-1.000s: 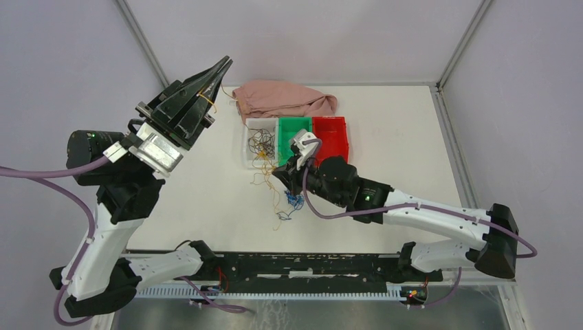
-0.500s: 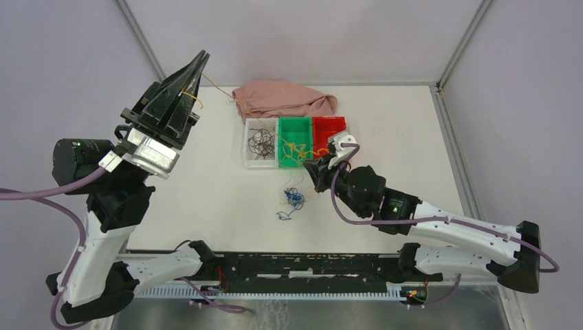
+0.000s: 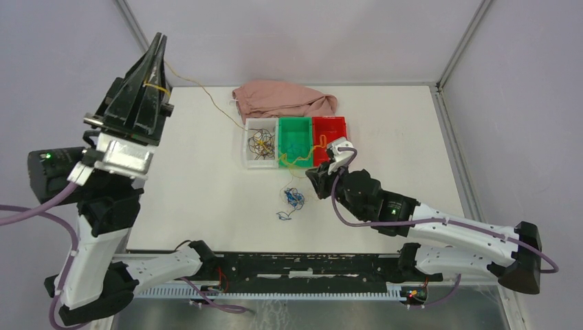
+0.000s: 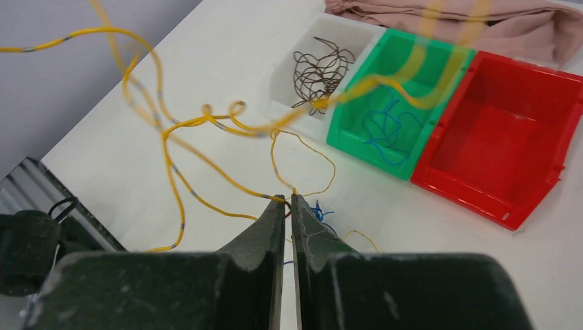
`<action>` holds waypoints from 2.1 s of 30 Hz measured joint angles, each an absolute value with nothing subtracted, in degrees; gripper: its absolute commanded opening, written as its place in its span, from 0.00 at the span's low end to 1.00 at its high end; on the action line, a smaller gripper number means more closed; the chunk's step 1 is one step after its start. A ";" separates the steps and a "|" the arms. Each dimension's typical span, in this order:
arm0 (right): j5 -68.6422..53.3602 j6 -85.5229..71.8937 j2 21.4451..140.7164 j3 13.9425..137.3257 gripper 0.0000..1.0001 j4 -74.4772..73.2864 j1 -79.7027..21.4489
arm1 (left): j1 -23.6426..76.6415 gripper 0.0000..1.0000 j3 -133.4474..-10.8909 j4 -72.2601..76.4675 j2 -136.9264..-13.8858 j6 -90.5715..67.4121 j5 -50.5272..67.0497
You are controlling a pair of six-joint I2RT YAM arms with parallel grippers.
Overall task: Untangle the cables
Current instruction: Untie the cable.
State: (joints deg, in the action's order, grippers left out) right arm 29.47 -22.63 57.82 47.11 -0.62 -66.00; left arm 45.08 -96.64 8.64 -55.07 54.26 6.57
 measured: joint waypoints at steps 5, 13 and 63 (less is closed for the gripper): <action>21.19 -23.11 60.25 49.67 0.01 -2.13 -66.00 | 45.08 0.03 -96.71 7.40 -51.64 51.96 11.14; 22.22 -24.23 60.27 51.27 0.00 -4.12 -66.00 | 45.08 0.03 -95.88 9.39 -51.64 53.01 10.87; 11.84 -36.36 50.52 45.69 0.62 -23.81 -39.16 | 45.08 0.03 -108.75 6.63 -60.80 58.67 18.17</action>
